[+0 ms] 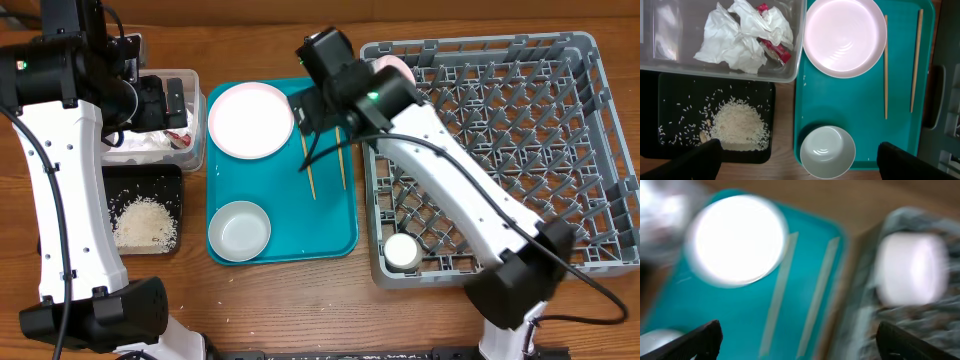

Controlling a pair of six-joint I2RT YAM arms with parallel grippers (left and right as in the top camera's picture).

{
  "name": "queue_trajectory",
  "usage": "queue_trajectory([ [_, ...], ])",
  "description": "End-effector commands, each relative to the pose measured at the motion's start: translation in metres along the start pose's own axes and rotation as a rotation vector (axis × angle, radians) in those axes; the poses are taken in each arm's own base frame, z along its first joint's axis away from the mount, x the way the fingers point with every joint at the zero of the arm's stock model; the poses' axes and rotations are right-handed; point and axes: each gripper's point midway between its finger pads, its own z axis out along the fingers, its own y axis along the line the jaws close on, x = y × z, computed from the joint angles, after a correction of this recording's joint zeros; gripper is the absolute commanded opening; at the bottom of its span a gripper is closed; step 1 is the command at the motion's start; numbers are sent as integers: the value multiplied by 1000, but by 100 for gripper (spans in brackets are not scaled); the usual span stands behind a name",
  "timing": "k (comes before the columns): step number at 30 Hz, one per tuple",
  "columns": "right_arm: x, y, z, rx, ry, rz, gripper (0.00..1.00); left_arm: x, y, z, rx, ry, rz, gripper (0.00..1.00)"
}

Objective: Sort waste into correct bins and load items into the dishwasher
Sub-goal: 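Move the right gripper to the small white bowl and grasp its rim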

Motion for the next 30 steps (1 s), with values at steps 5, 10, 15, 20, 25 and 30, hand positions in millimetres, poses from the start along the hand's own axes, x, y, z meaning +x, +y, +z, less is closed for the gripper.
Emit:
queue_trajectory([
  [5, 81, 77, 41, -348, 328, 159, 76, -3, -2, -12, 11, -41, 16, 100],
  [10, 128, 95, 68, -335, 421, 211, 71, -3, -2, -12, 11, -41, 16, 100],
  [15, 156, 121, 79, -363, 445, 182, 63, -3, -3, -12, 11, -41, 16, 100],
  [20, 171, 120, 97, -236, 417, 227, 56, -3, -2, -12, 11, -40, 16, 100],
  [25, 174, 120, 112, -229, 387, 234, 50, -3, -2, -12, 11, -41, 16, 100],
  [30, 180, 120, 122, -217, 403, 255, 47, -3, -2, -12, 11, -40, 16, 100],
])
